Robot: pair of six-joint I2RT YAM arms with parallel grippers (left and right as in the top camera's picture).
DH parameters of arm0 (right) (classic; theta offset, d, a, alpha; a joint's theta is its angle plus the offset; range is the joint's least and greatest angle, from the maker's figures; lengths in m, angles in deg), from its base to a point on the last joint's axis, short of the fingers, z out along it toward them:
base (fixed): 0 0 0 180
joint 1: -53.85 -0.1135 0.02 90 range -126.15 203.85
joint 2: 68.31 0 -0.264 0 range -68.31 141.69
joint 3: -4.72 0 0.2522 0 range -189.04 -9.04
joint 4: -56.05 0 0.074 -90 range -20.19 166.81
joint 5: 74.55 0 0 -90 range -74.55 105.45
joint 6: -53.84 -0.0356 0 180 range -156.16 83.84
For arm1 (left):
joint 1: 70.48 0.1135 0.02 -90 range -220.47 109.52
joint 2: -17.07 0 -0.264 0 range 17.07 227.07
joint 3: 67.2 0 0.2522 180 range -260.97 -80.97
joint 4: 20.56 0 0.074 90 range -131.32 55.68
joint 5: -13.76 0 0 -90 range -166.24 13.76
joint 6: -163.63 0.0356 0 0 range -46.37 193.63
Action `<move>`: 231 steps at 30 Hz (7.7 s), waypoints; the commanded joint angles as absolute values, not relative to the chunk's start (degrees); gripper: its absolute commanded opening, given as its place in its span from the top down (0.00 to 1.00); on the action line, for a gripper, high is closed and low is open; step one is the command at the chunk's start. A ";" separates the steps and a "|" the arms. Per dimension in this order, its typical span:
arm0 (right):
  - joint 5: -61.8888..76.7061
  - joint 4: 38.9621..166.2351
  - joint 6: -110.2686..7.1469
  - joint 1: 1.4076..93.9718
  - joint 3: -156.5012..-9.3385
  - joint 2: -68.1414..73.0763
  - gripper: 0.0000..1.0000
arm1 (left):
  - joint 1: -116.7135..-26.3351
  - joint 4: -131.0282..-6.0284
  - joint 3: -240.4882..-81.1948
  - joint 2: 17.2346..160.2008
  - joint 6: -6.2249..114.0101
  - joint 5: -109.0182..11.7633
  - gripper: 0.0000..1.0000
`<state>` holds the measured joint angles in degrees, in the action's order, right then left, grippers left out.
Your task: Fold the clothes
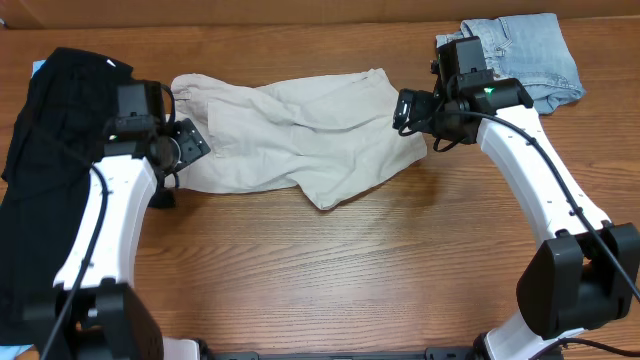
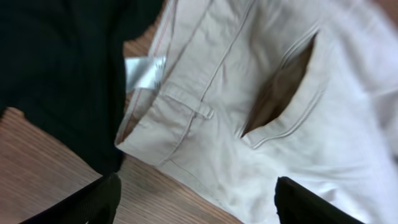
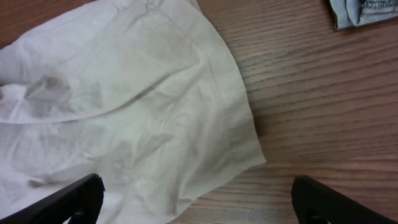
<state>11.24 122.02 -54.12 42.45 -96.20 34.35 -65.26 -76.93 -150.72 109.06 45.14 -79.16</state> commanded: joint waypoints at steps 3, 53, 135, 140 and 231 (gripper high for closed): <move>10.30 122.26 -54.31 42.32 -96.37 33.82 0.01 | -65.61 -73.22 -149.72 117.54 46.87 -81.65 0.23; 5.17 111.11 -53.75 42.24 -89.49 52.16 0.93 | -65.63 -94.46 -172.80 125.71 45.40 -81.92 0.02; -2.90 127.29 -71.25 61.19 -89.75 43.79 0.96 | -69.37 -94.48 -174.41 133.05 55.06 -69.02 0.00; 1.08 124.05 -72.19 60.25 -89.75 43.57 0.86 | -71.82 -96.56 -173.93 133.05 55.67 -68.93 0.01; -12.75 114.61 -48.50 62.91 -89.79 43.55 0.11 | -77.96 -100.76 -153.78 132.68 47.85 -81.87 0.28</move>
